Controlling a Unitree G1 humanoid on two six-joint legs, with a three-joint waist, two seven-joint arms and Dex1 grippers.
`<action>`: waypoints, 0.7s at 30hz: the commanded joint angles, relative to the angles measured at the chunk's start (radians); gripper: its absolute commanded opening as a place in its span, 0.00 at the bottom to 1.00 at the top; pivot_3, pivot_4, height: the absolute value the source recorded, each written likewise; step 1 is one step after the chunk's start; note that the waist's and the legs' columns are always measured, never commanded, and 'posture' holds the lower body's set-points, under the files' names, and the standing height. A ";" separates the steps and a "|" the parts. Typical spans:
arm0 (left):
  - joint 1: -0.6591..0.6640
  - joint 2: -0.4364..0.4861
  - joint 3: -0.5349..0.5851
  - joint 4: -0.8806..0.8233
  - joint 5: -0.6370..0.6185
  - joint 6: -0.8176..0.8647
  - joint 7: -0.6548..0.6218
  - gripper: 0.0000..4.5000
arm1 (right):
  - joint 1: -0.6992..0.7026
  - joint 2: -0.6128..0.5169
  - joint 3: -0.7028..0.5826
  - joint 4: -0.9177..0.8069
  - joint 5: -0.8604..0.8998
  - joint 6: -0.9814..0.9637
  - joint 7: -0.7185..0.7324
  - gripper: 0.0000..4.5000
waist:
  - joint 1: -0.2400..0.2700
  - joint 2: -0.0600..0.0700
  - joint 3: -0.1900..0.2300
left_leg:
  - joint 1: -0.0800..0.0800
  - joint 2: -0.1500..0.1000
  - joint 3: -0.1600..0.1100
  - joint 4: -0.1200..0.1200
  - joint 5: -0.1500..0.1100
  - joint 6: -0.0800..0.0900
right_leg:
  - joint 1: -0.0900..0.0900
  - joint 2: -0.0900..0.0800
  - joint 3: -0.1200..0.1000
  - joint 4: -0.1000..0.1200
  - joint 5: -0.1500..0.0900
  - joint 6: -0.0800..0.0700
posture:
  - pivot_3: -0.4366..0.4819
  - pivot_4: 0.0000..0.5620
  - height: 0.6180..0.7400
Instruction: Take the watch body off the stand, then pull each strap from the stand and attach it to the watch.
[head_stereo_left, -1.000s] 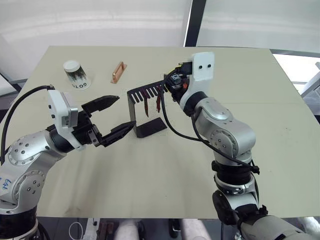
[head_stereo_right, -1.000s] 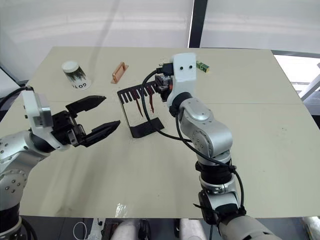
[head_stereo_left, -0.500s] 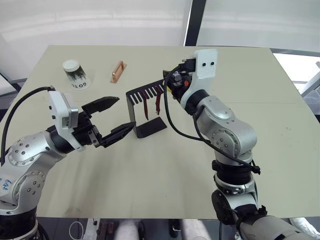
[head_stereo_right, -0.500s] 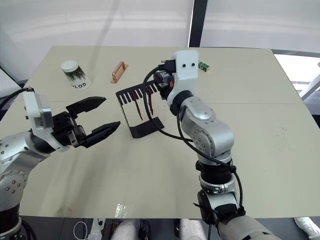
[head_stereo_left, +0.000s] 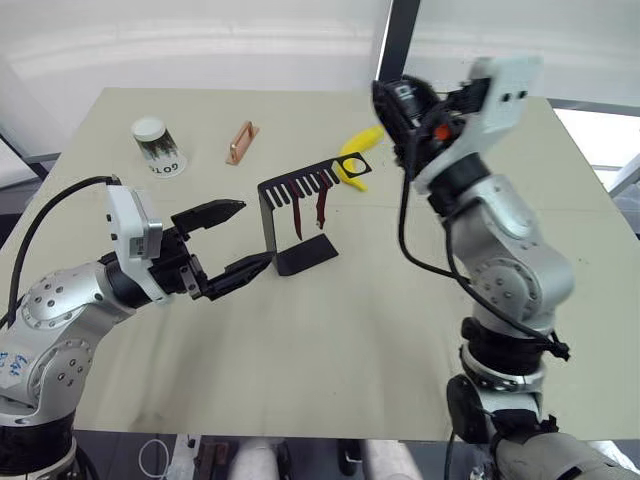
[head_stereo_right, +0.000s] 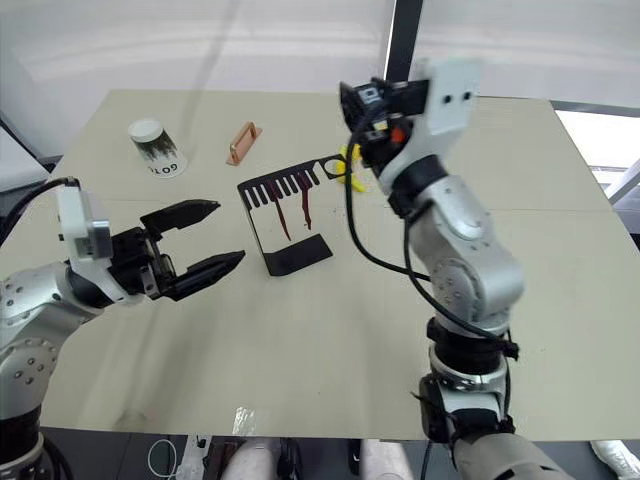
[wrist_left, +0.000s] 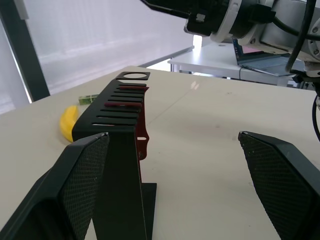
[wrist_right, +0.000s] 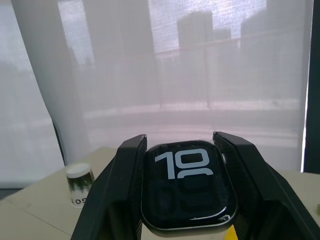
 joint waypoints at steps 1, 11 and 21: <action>-0.039 0.015 -0.051 0.016 0.020 -0.024 -0.079 1.00 | 0.106 -0.082 -0.075 -0.089 -0.002 -0.013 0.032 0.36 | 0.000 0.000 0.000 | 0.000 0.000 0.000 0.000 0.000 0.000 | 0.000 0.000 0.000 0.000 0.000 0.000 | 0.48 0.27 0.91; -0.110 -0.027 -0.218 0.048 0.078 -0.071 -0.204 1.00 | 0.666 -0.027 -0.182 -0.094 -0.059 -0.170 0.048 0.36 | 0.000 0.000 0.000 | 0.001 0.000 0.002 -0.001 0.002 -0.002 | -0.001 0.003 0.003 0.001 0.000 0.000 | 0.48 0.27 0.91; -0.115 -0.051 -0.277 0.048 0.109 -0.093 -0.252 1.00 | 0.882 0.059 -0.115 0.085 -0.133 -0.371 0.067 0.36 | -0.003 0.000 0.001 | 0.007 0.003 0.000 -0.002 0.005 -0.006 | 0.007 0.013 0.015 0.000 0.000 0.000 | 0.48 0.27 0.91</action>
